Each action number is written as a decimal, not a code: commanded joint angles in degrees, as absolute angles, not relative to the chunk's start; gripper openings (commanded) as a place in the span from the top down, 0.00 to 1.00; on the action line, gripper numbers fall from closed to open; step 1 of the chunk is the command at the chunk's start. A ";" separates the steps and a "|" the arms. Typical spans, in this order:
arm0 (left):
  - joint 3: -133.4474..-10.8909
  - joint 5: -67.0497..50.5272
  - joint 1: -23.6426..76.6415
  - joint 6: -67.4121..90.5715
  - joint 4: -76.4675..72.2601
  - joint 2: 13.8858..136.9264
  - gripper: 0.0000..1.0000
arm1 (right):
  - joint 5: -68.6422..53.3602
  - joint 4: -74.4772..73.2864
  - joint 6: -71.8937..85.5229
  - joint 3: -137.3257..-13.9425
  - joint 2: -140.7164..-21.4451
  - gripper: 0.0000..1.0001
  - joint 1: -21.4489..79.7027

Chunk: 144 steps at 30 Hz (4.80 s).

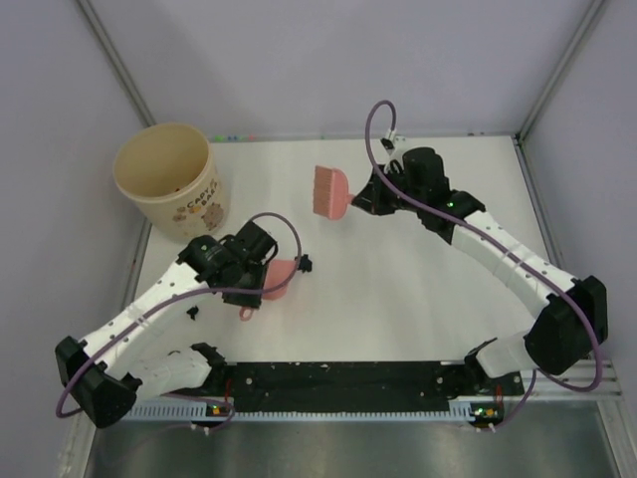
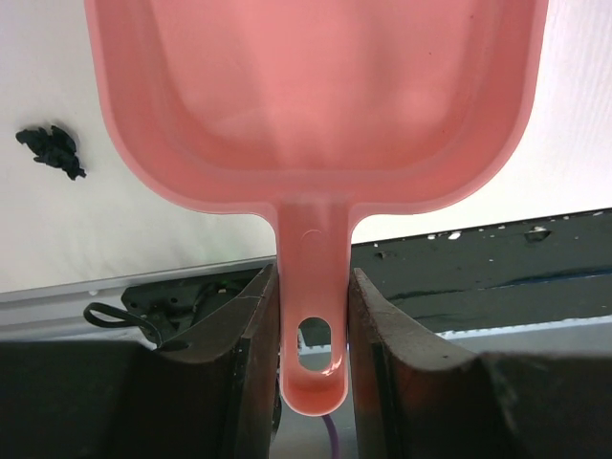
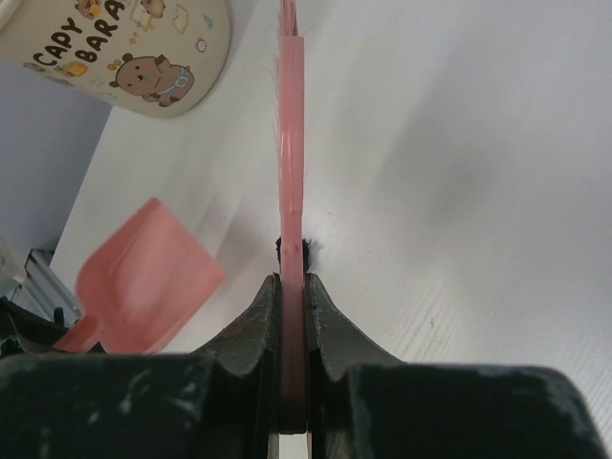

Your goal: Sweep away the paper scraps from the table

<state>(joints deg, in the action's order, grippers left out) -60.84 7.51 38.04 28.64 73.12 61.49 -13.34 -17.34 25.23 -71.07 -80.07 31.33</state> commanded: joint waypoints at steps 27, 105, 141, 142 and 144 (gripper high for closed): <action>-60.29 6.59 48.16 27.95 59.24 83.32 1.00 | -24.34 -6.16 21.44 -68.57 -97.12 1.00 31.03; -96.57 18.46 45.53 33.22 83.22 77.86 1.00 | 2.37 -42.10 35.86 -54.58 -44.12 1.00 33.40; -124.19 -13.70 1.15 33.48 76.03 89.56 1.00 | -5.18 -38.41 40.08 -57.56 -54.14 1.00 33.40; -124.19 -14.67 0.36 33.83 75.33 89.65 1.00 | -5.27 -38.41 40.08 -57.74 -54.58 1.00 33.40; -124.10 -16.95 -2.45 35.06 74.01 89.74 1.00 | -5.62 -38.41 39.90 -58.18 -55.19 1.00 33.40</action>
